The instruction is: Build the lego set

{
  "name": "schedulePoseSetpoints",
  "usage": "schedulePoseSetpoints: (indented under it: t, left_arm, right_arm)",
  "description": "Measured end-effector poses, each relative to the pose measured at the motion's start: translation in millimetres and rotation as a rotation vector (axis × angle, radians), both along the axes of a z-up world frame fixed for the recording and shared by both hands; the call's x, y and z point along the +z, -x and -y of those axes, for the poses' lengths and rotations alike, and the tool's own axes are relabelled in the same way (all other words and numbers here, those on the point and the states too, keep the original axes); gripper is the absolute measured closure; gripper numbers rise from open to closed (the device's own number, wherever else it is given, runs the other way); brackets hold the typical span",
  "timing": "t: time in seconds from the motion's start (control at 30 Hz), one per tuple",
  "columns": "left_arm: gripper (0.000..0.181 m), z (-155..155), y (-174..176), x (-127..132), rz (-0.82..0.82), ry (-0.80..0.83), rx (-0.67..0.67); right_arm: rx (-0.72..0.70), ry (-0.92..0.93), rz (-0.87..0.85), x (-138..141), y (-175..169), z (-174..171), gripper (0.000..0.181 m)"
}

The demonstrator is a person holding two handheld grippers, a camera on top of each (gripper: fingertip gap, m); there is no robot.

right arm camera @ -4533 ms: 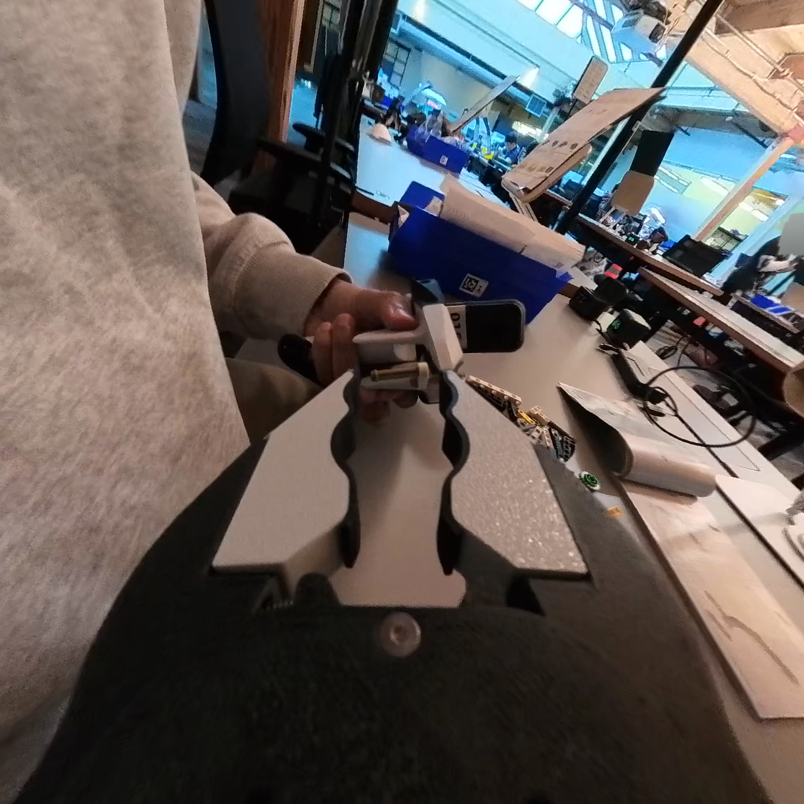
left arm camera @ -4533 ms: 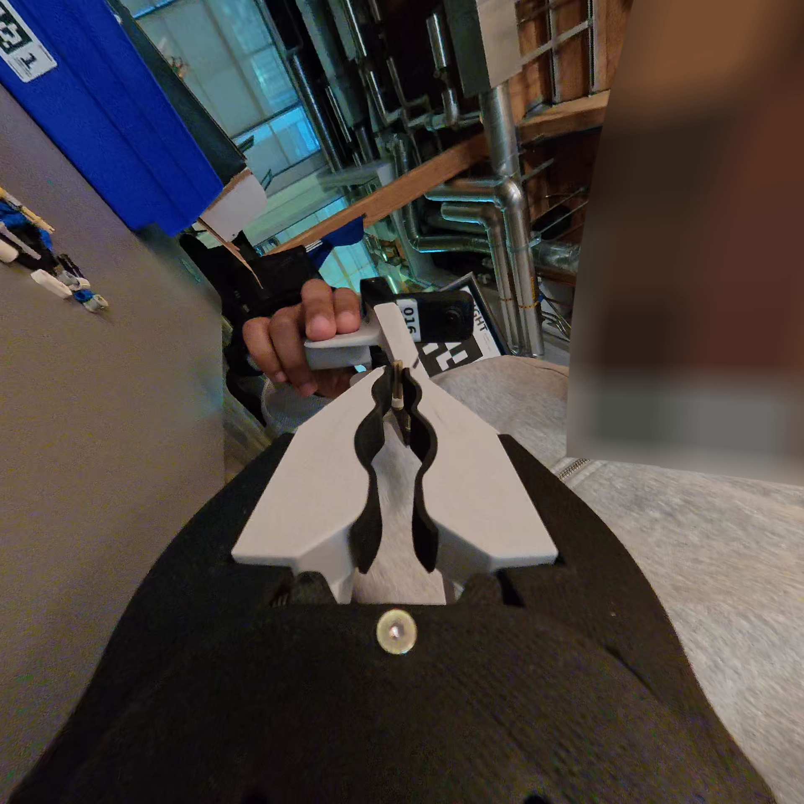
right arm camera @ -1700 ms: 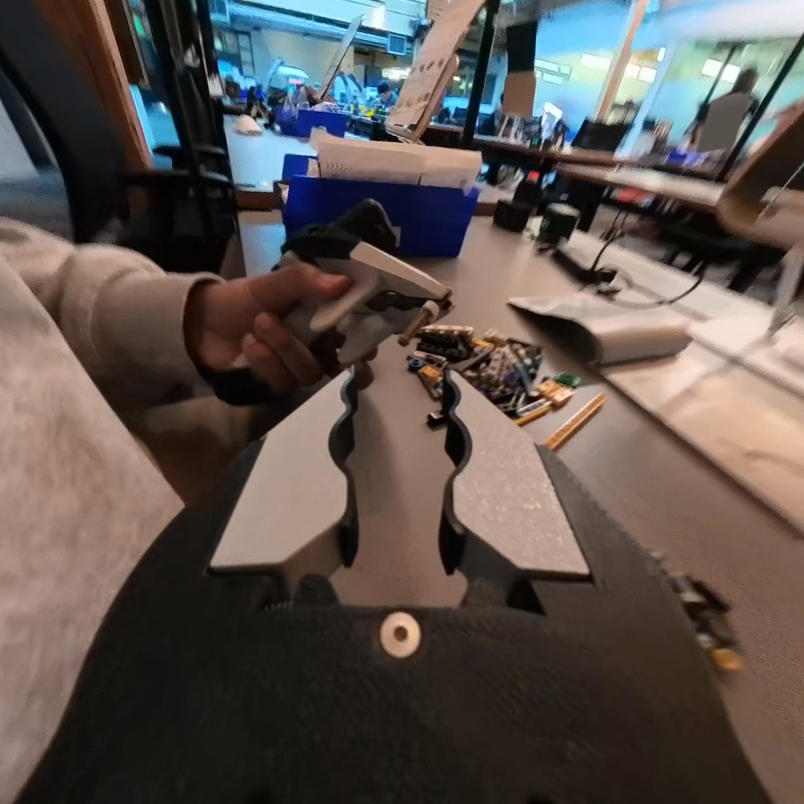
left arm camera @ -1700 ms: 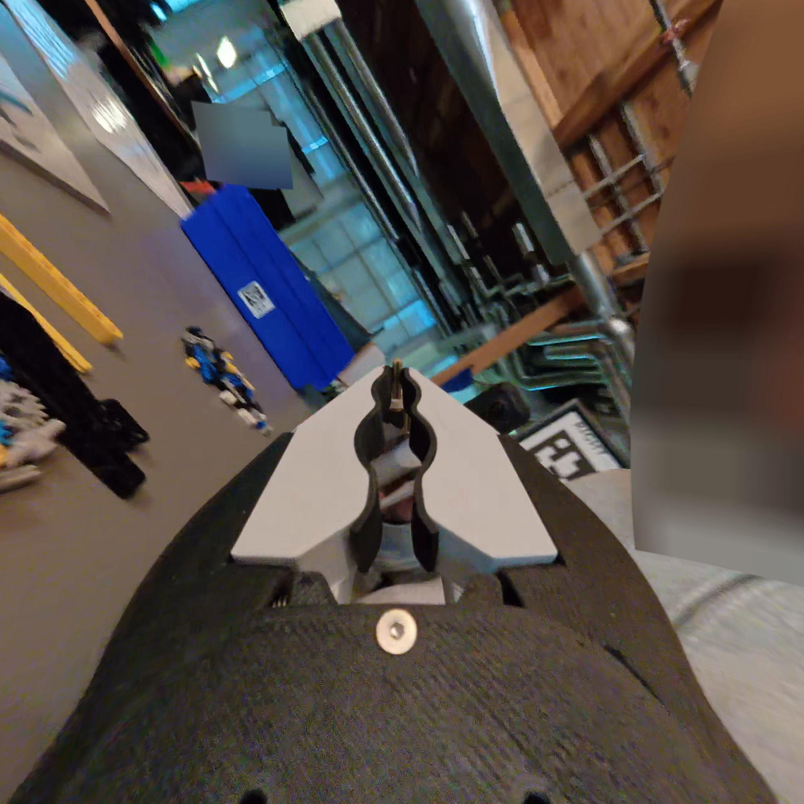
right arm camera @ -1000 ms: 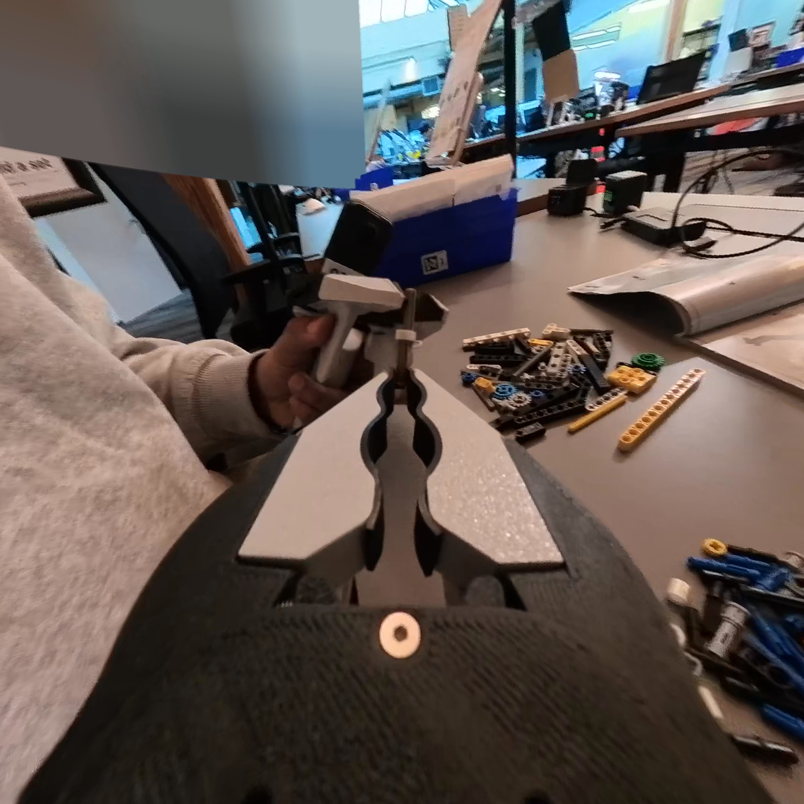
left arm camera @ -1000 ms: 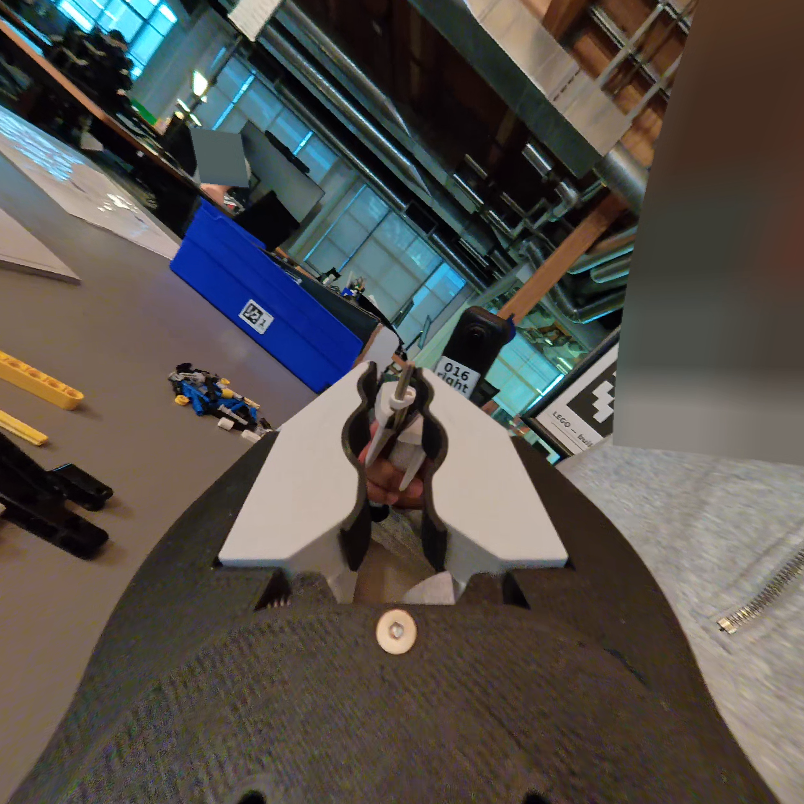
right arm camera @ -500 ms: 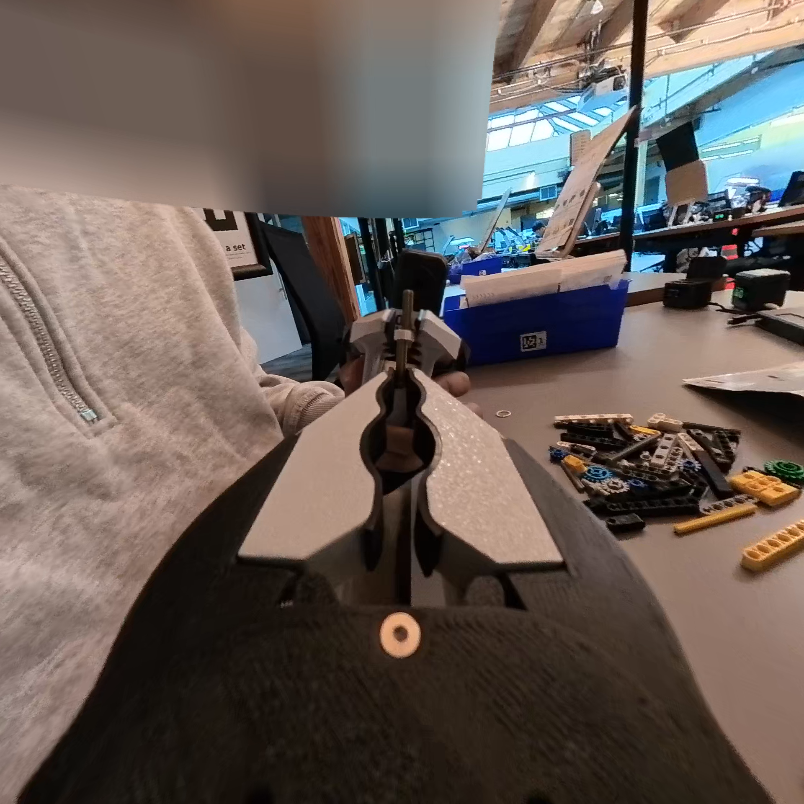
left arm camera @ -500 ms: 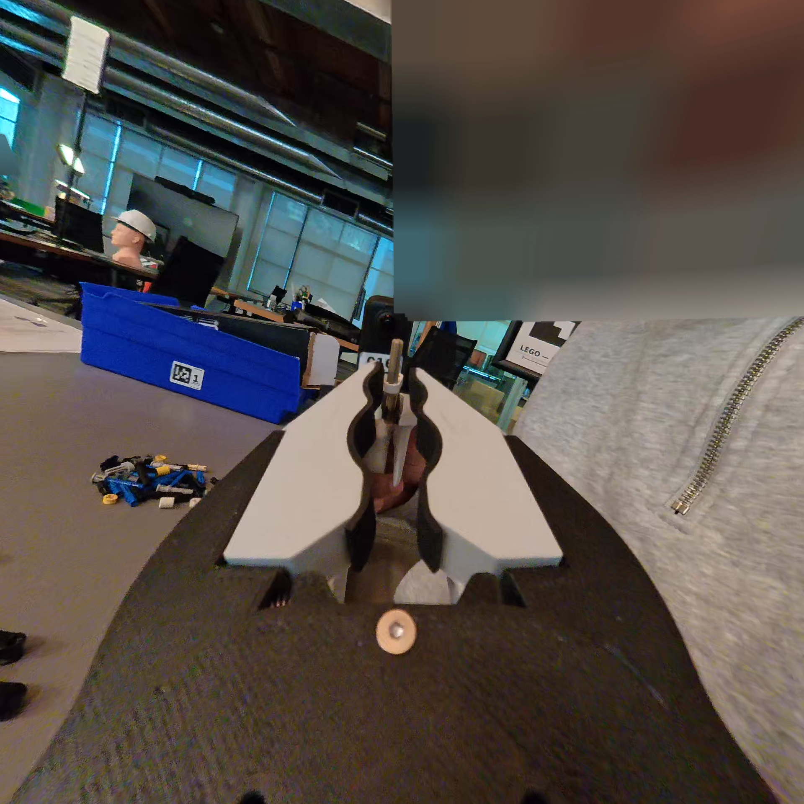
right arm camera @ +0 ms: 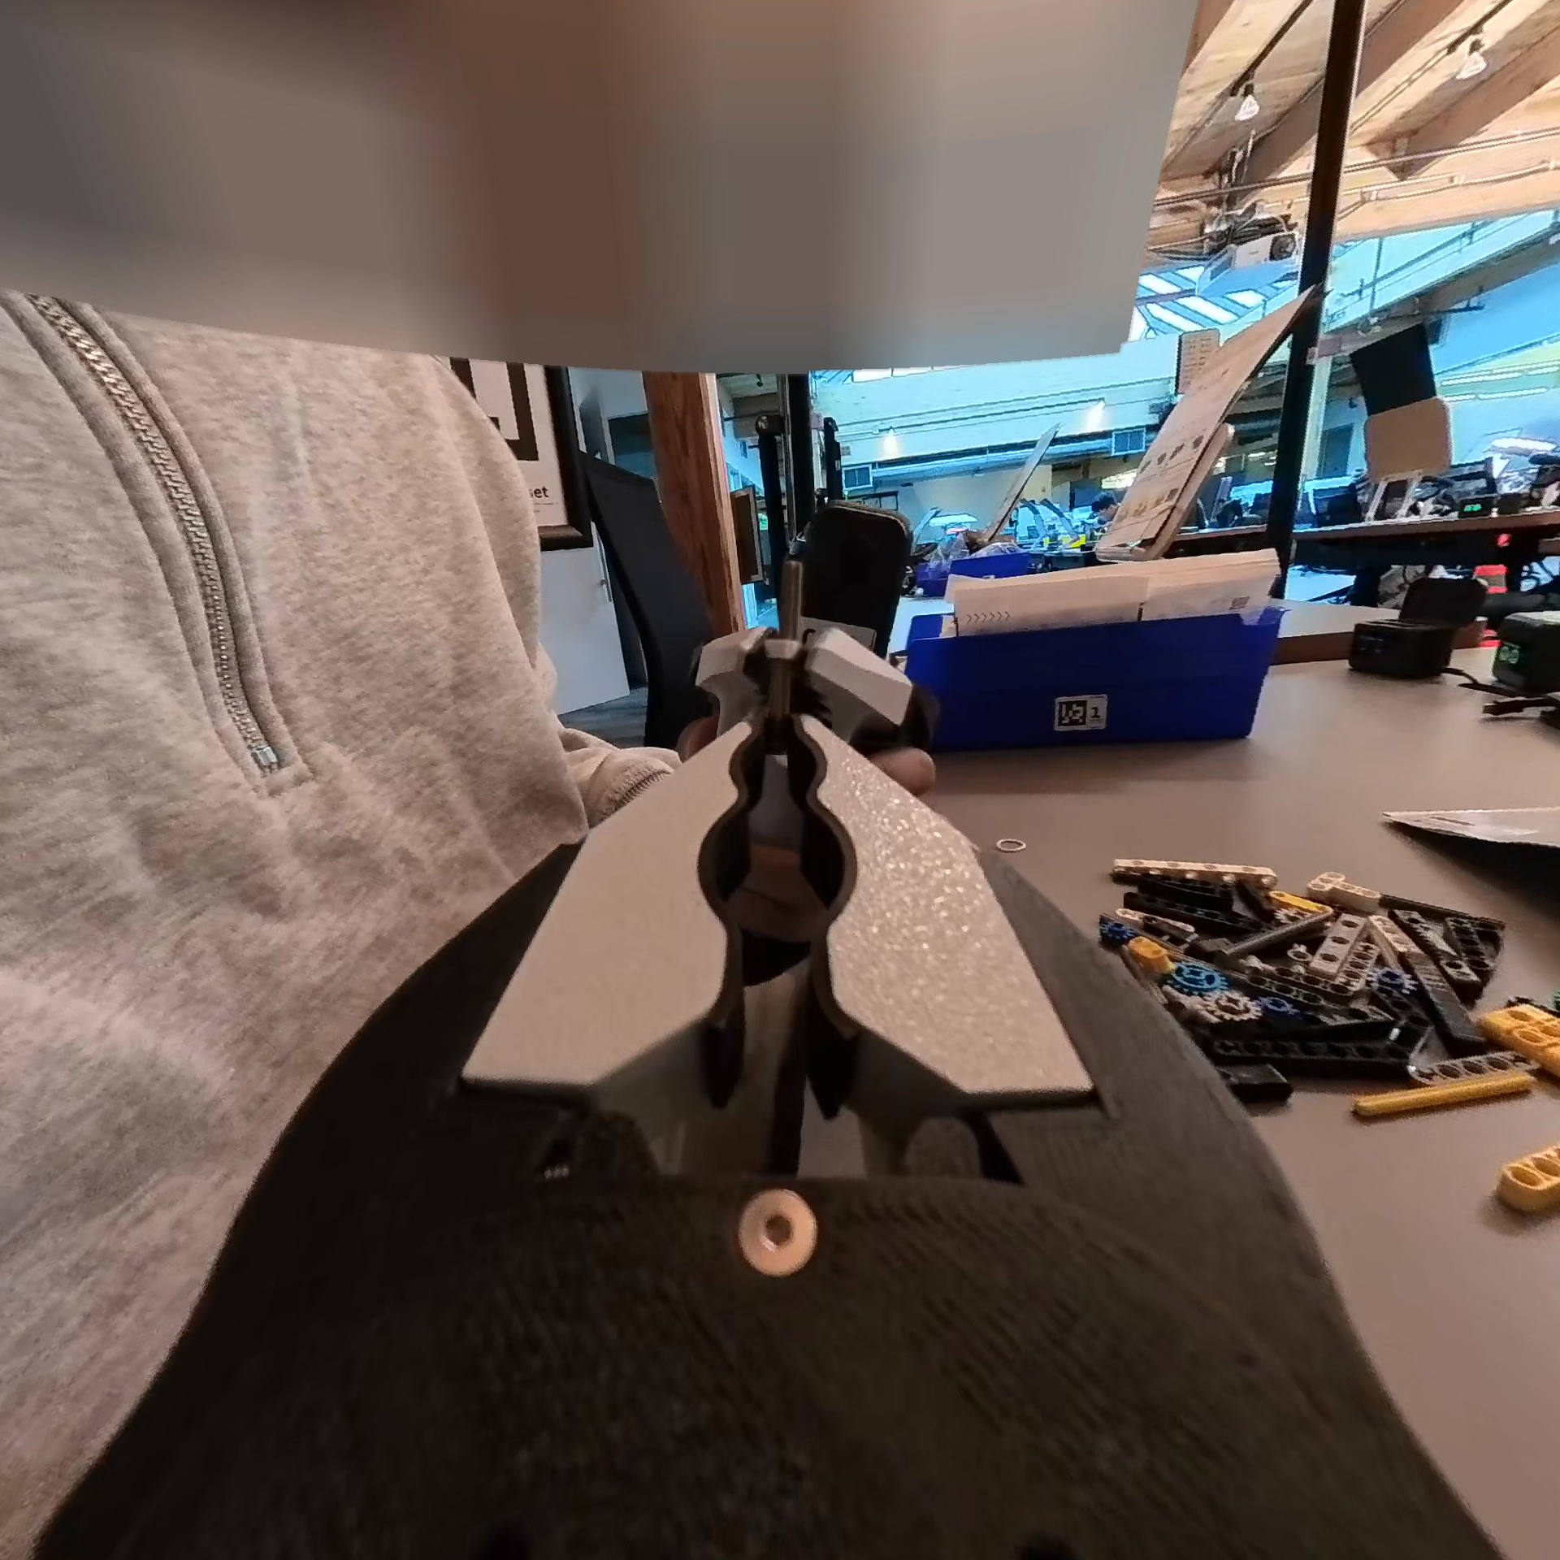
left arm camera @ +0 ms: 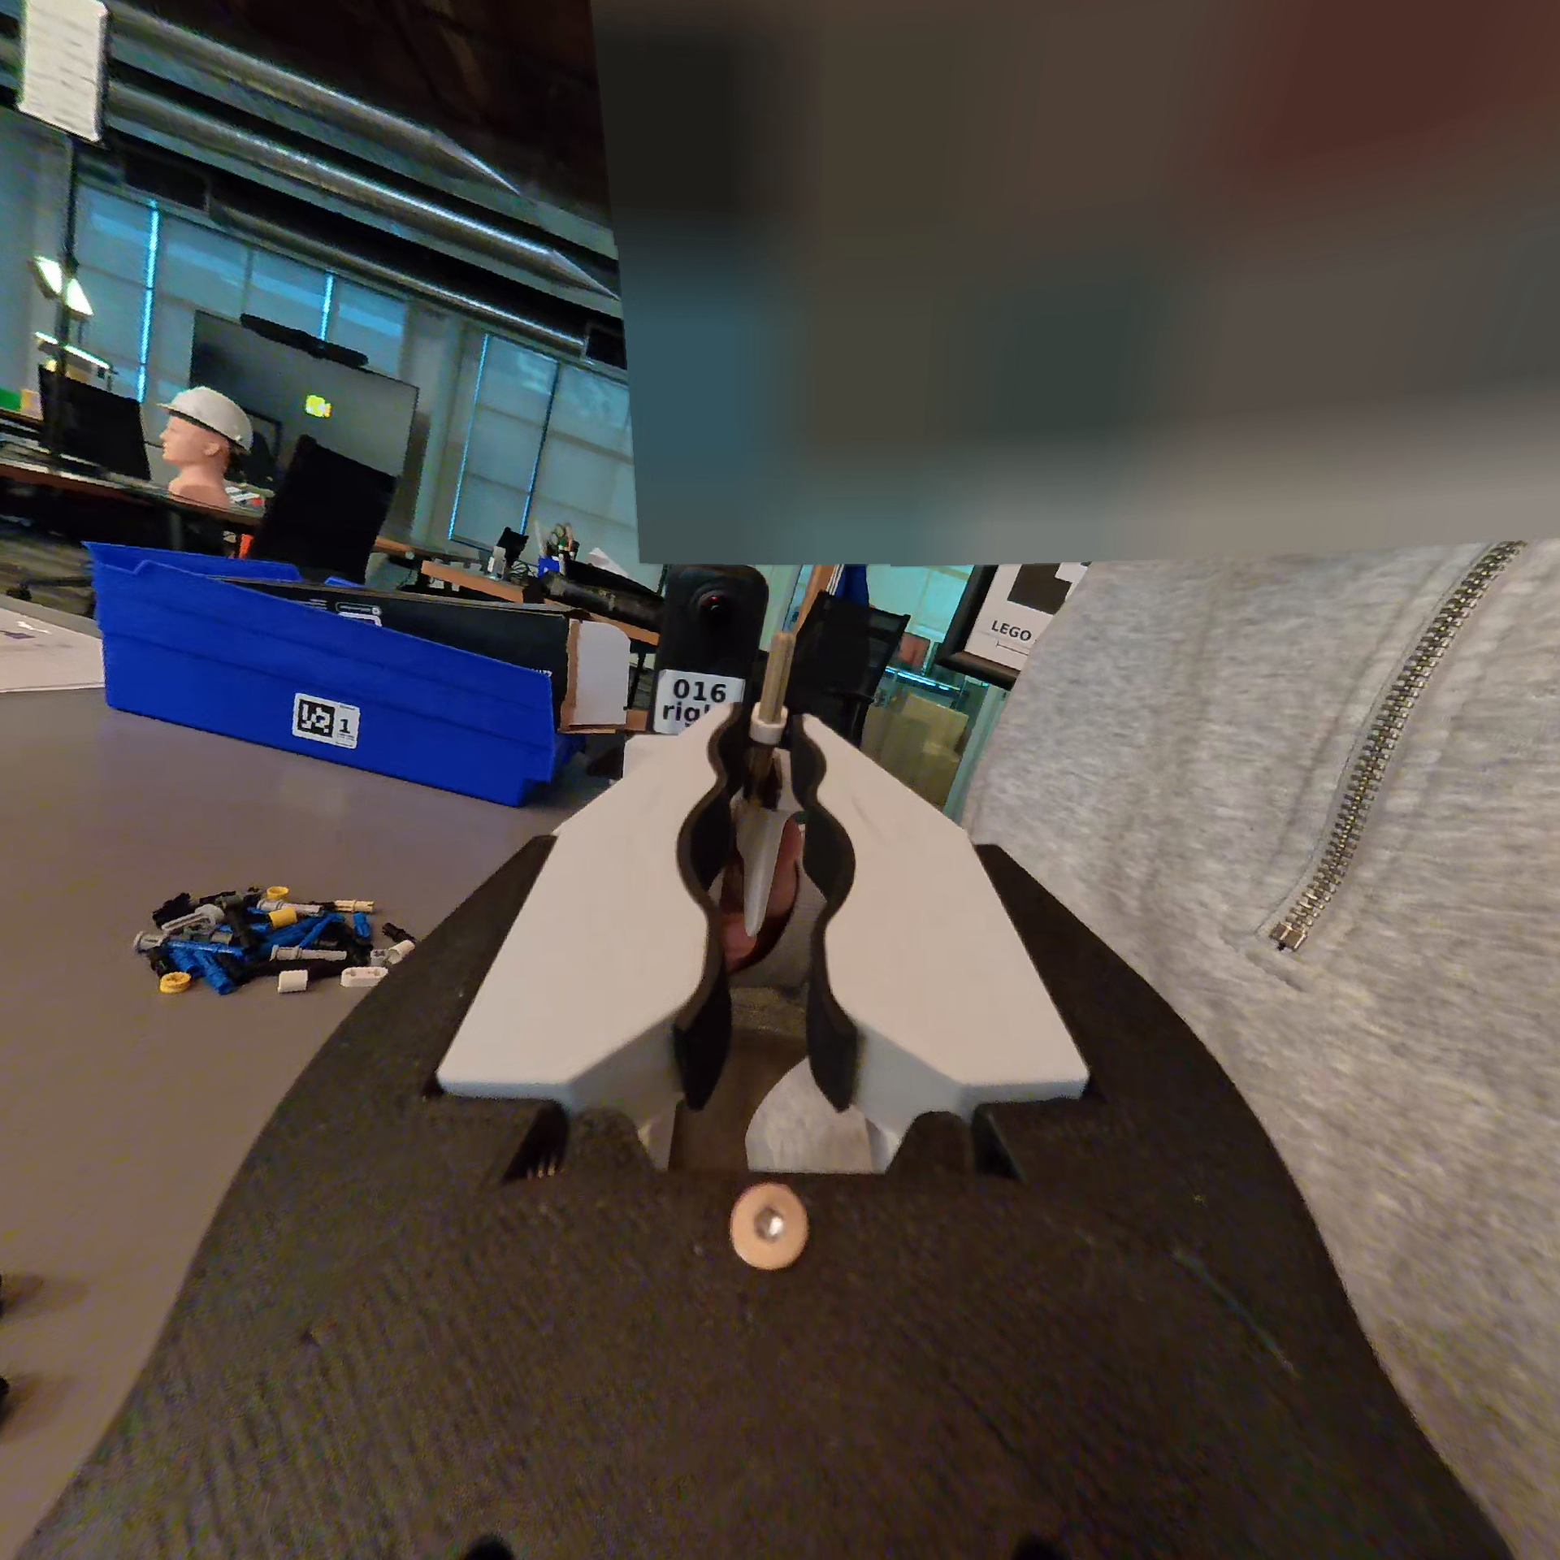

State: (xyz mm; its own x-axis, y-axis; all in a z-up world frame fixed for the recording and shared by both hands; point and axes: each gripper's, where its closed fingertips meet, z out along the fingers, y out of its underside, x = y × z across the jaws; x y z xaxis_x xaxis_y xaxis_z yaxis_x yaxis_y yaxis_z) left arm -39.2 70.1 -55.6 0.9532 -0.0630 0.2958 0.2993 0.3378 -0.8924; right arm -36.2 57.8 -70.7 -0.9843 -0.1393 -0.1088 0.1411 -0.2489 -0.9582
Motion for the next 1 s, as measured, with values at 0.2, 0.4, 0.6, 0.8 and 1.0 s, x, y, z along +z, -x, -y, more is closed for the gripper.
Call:
schedulePoseSetpoints:
  t: [0.2, 0.4, 0.6, 0.8, 1.0]
  left_arm:
    - [0.175, 0.0, -1.5, 1.4, -0.004, -0.005, -0.005]
    - [0.175, -0.9, -1.7, 0.6, -0.021, 0.009, 0.007]
    - [0.176, -1.0, -2.2, 0.1, -0.034, 0.017, 0.009]
    - [0.176, -0.7, -1.7, -0.1, -0.040, 0.018, 0.014]
    - [0.176, -0.7, -1.2, -0.2, -0.051, 0.021, 0.025]
  right_arm:
    - [0.014, 0.008, 0.001, 0.6, -2.7, -0.4, 0.178]
    - [0.020, 0.011, 0.001, -0.2, -3.9, -0.2, 0.178]
    - [0.023, 0.013, -0.004, -0.5, -4.9, -0.7, 0.179]
    - [0.024, 0.012, -0.003, -0.4, -5.4, -1.1, 0.178]
    - [0.020, 0.011, -0.005, -0.4, -5.3, -1.2, 0.178]
